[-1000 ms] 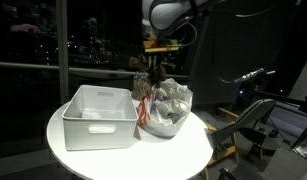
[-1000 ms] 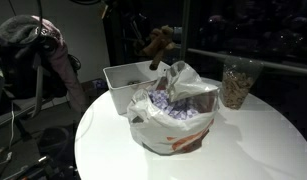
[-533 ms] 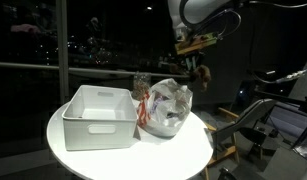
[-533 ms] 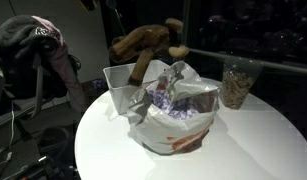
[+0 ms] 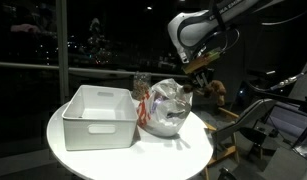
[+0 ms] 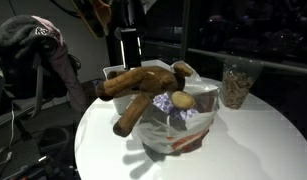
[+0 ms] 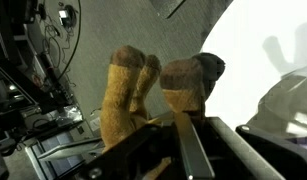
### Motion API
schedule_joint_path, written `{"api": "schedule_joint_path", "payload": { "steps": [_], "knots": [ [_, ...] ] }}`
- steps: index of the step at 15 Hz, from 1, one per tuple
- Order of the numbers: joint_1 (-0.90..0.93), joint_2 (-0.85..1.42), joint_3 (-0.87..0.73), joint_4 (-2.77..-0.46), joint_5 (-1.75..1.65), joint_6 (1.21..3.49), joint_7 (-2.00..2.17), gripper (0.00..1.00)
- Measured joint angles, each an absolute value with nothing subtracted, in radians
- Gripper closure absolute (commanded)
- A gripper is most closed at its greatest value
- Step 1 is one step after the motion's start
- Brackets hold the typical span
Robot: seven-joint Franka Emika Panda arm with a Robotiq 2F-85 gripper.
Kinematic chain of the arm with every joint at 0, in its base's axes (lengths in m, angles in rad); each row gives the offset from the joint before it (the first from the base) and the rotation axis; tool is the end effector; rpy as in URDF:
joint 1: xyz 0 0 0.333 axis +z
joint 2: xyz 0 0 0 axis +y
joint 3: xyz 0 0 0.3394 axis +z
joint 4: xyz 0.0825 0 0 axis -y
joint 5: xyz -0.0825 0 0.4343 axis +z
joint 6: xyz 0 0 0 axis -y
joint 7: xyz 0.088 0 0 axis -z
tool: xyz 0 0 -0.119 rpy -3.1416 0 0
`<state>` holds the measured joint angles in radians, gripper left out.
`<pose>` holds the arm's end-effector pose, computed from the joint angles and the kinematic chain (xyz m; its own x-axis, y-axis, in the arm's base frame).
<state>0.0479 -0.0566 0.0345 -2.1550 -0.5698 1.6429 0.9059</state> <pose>0.5188 -0.0179 0.3990 0.8142 -0.5735 0.0906 -0.4877 -0.5909 0.6426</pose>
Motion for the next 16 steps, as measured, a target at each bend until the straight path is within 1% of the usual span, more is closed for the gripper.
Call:
{"api": "schedule_joint_path", "payload": {
  "steps": [6, 9, 12, 16],
  "knots": [
    [0.041, 0.11, 0.033, -2.089, -0.562, 1.557, 0.827, 0.89],
    [0.045, 0.16, 0.033, -2.036, -0.563, 1.557, 0.831, 0.9],
    [0.052, 0.203, 0.033, -1.975, -0.564, 1.59, 0.856, 0.89],
    [0.054, 0.235, 0.031, -1.927, -0.561, 1.719, 0.896, 0.89]
  ]
}}
